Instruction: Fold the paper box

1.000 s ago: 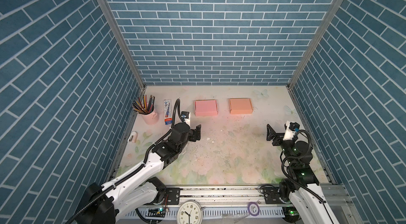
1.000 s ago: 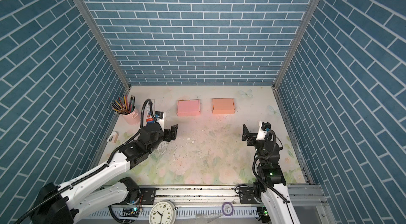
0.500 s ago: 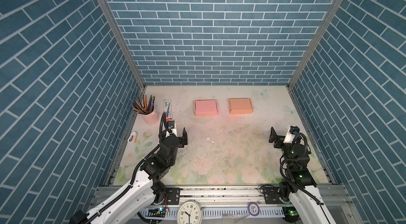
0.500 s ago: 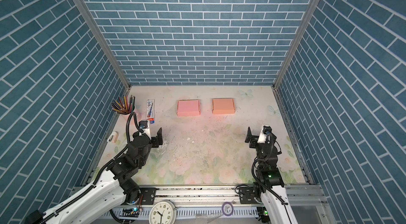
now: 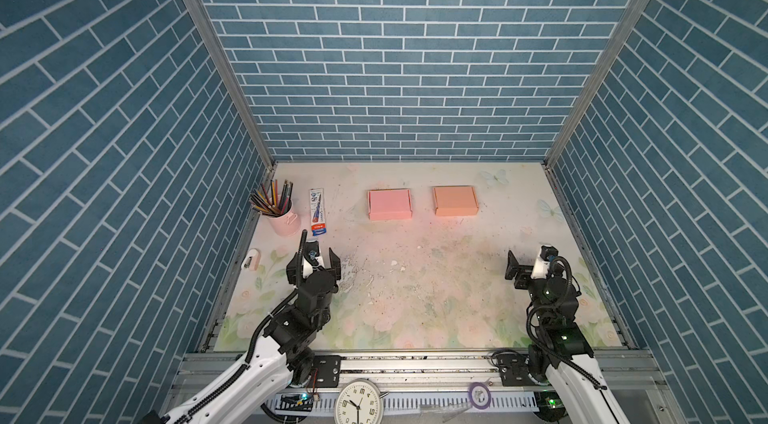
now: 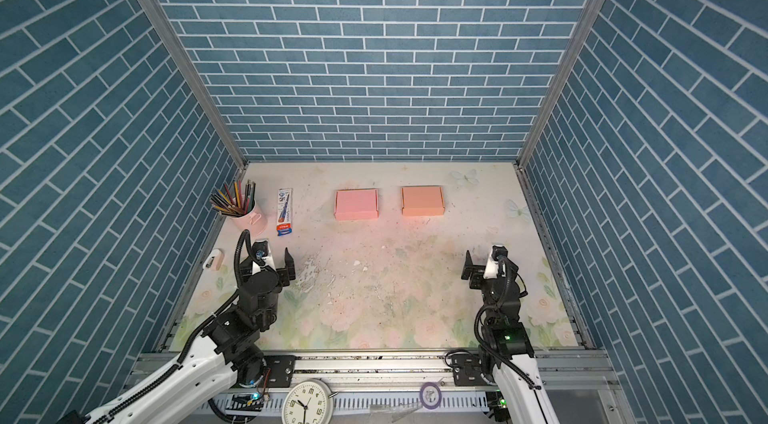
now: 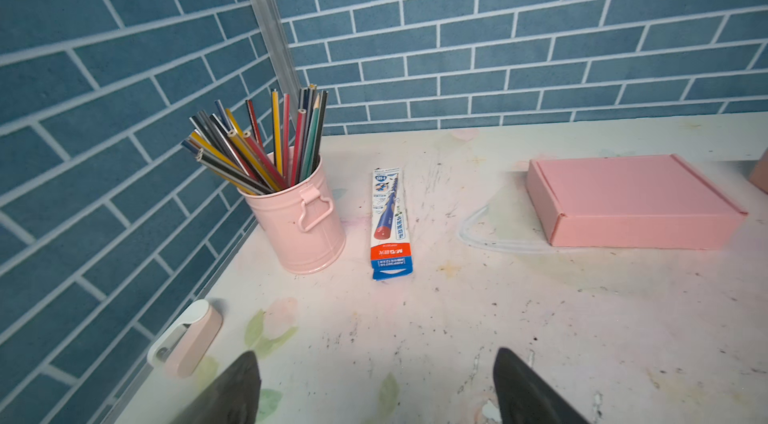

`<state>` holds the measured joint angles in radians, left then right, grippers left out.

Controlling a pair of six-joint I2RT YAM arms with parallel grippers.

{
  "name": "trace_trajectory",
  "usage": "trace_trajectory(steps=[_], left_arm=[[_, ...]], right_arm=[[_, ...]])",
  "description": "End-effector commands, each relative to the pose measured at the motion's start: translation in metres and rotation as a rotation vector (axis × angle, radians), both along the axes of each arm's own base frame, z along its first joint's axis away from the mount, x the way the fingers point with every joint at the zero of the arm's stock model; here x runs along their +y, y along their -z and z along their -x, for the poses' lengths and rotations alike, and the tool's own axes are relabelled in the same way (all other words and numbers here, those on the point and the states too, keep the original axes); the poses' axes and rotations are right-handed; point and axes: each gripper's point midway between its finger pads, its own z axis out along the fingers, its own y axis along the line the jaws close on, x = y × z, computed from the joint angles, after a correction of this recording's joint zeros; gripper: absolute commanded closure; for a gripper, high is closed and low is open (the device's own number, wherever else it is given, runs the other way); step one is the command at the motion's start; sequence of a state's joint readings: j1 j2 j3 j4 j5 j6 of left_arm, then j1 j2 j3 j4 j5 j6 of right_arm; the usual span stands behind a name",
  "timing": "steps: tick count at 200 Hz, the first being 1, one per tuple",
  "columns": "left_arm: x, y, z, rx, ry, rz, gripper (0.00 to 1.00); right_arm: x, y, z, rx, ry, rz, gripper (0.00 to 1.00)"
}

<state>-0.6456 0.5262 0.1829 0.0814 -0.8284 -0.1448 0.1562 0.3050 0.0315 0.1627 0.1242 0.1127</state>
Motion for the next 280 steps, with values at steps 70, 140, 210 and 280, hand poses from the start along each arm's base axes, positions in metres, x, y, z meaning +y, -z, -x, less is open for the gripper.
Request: trace_trajectory(steps=[70, 140, 210, 280], left_arm=[[0.013, 0.011, 0.006, -0.099, -0.042, -0.003, 0.12], [0.012, 0.012, -0.007, -0.082, -0.008, -0.067, 0.12], [0.020, 0.013, -0.028, -0.090, 0.017, -0.002, 0.12], [0.040, 0.012, -0.046, -0.125, 0.006, 0.109, 0.12]], right_arm=[[-0.001, 0.002, -0.003, -0.004, -0.003, 0.040, 0.02], [0.001, 0.004, -0.008, 0.009, -0.009, 0.049, 0.02], [-0.009, -0.006, -0.021, -0.076, 0.036, 0.058, 0.02], [-0.016, -0.009, -0.046, -0.098, 0.042, 0.004, 0.02]])
